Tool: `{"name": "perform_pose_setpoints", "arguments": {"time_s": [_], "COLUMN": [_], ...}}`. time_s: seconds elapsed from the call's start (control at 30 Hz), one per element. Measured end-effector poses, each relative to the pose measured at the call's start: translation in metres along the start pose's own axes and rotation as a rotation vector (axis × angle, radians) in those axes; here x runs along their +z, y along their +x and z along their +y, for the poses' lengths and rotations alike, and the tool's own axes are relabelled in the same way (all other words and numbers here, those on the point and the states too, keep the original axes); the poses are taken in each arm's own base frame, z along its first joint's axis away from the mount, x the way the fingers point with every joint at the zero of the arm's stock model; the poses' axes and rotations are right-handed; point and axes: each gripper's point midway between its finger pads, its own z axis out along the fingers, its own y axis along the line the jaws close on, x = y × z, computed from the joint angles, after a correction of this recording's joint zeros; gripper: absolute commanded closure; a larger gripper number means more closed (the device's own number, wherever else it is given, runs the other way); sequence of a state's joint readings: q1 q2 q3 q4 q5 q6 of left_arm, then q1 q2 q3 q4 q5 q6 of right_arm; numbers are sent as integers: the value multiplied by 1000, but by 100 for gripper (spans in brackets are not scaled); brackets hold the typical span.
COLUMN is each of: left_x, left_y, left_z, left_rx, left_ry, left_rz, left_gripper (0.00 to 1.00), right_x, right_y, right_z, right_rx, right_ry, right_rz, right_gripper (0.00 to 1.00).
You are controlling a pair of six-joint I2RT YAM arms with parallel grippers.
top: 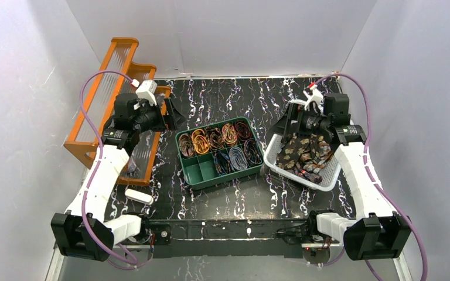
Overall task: Roll the ties
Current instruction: Move the storage box to the corner of the board.
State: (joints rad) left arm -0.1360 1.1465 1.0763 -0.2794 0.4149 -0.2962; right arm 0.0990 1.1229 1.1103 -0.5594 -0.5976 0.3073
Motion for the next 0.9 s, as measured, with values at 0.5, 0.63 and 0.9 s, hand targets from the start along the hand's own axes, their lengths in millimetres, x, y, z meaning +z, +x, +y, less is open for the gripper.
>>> {"name": "perform_pose_setpoints", "arguments": {"time_s": [0.5,0.63,0.9], "left_x": [-35,-47,-11], "left_y": [28,19,85], "left_z": [22,8,9], "left_rx": [-221,-287,-298], "left_ry": [-169,-111,-87], "left_rz": [-168,-248,63], "left_gripper": [2,2,2], "right_x": [2,-3,4], "right_y": [97,117,182], "right_z": [-17,0,43], "right_rx": [180,193,76], "right_ry": [37,-30,-84], "right_rz": [214,263,468], "right_gripper": [1,1,1]}}
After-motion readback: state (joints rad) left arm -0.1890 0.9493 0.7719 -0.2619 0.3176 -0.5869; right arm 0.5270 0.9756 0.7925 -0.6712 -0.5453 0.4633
